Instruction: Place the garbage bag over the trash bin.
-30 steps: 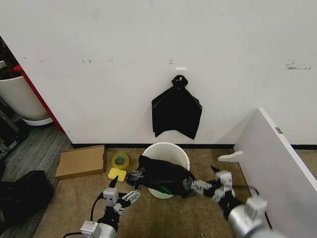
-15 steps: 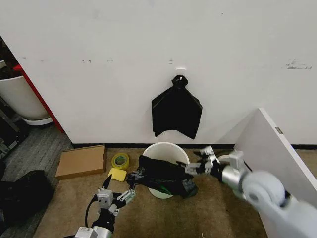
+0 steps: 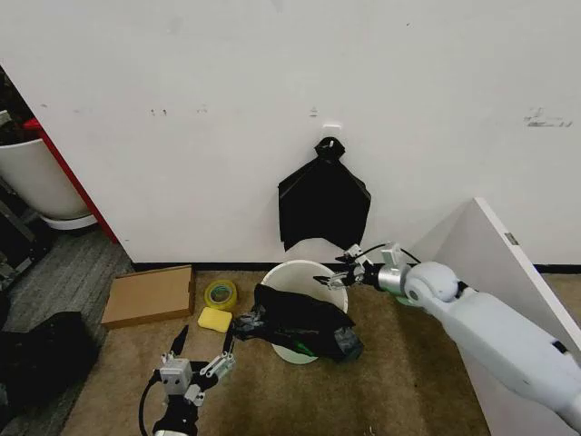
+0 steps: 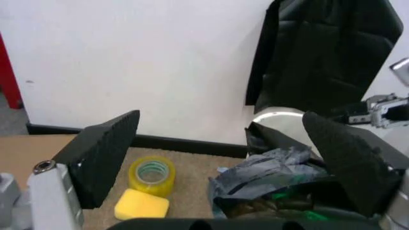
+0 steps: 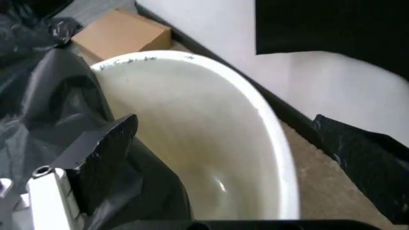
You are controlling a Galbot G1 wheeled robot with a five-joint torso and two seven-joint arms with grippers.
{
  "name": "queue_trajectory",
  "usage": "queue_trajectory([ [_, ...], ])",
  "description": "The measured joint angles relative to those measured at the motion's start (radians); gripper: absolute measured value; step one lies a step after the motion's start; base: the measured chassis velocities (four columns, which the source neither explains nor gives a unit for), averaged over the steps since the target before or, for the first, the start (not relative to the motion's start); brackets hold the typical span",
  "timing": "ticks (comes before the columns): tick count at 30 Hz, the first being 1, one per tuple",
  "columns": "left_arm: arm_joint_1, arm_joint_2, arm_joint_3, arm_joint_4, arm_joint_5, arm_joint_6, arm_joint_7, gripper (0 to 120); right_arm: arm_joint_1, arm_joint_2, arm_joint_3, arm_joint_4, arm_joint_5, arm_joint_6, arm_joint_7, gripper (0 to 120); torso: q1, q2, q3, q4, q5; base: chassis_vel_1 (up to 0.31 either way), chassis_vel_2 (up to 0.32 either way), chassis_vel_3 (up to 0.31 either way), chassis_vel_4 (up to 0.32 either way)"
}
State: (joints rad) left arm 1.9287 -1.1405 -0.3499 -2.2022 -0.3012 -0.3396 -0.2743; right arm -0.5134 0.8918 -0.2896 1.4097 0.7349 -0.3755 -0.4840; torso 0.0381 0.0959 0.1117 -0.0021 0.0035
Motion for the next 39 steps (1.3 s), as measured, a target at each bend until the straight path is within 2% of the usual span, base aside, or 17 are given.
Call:
queue_trajectory([
  [5, 0.0, -0.01, -0.001, 0.004, 0.002, -0.004, -0.002, 100, 0.049, 0.05, -0.04, -0.108, -0.053, 0.032, -0.068, 100, 0.0, 0.0, 0.0, -0.0001, 0.0, 0.0, 0.0, 0.0, 0.0],
  [10, 0.005, -0.012, 0.001, 0.011, 0.002, -0.015, 0.0, 100, 0.074, 0.068, -0.047, -0.181, -0.1, 0.073, -0.129, 100, 0.0, 0.0, 0.0, -0.0003, 0.0001, 0.0, 0.0, 0.0, 0.0],
  [15, 0.003, -0.015, 0.004, 0.019, 0.002, -0.023, 0.002, 100, 0.083, 0.075, -0.053, -0.208, -0.107, 0.081, -0.136, 100, 0.0, 0.0, 0.0, -0.0003, 0.0001, 0.0, 0.0, 0.0, 0.0],
  [18, 0.003, -0.015, 0.009, 0.026, -0.003, -0.033, 0.006, 100, 0.099, 0.096, -0.06, -0.247, -0.102, 0.104, -0.158, 94, 0.0, 0.0, 0.0, -0.0002, 0.0002, 0.0, 0.0, 0.0, 0.0],
  [22, 0.009, -0.015, 0.013, 0.018, -0.024, -0.033, 0.006, 100, 0.111, 0.111, -0.061, -0.28, -0.093, 0.115, -0.18, 83, 0.0, 0.0, 0.0, -0.0001, 0.0, 0.0, 0.0, 0.0, 0.0],
  [27, 0.015, -0.012, 0.009, 0.012, -0.033, -0.04, 0.007, 100, 0.118, 0.11, -0.067, -0.302, -0.087, 0.115, -0.209, 58, 0.0, 0.0, 0.0, -0.0002, 0.0002, 0.0, 0.0, 0.0, 0.0],
  [30, 0.012, -0.012, 0.009, 0.014, -0.034, -0.042, 0.007, 100, 0.117, 0.104, -0.072, -0.295, -0.086, 0.111, -0.211, 52, 0.0, 0.0, 0.0, -0.0002, 0.0001, 0.0, 0.0, 0.0, 0.0],
  [36, -0.004, -0.015, 0.019, 0.015, -0.032, -0.041, 0.006, 100, 0.111, 0.103, -0.082, -0.285, -0.072, 0.101, -0.203, 25, 0.0, 0.0, 0.0, -0.0002, 0.0001, 0.0, 0.0, 0.0, 0.0],
  [39, -0.005, -0.015, 0.018, 0.015, -0.033, -0.041, 0.006, 100, 0.111, 0.102, -0.083, -0.285, -0.066, 0.101, -0.198, 19, 0.0, 0.0, 0.0, -0.0002, 0.0002, 0.0, 0.0, 0.0, 0.0],
])
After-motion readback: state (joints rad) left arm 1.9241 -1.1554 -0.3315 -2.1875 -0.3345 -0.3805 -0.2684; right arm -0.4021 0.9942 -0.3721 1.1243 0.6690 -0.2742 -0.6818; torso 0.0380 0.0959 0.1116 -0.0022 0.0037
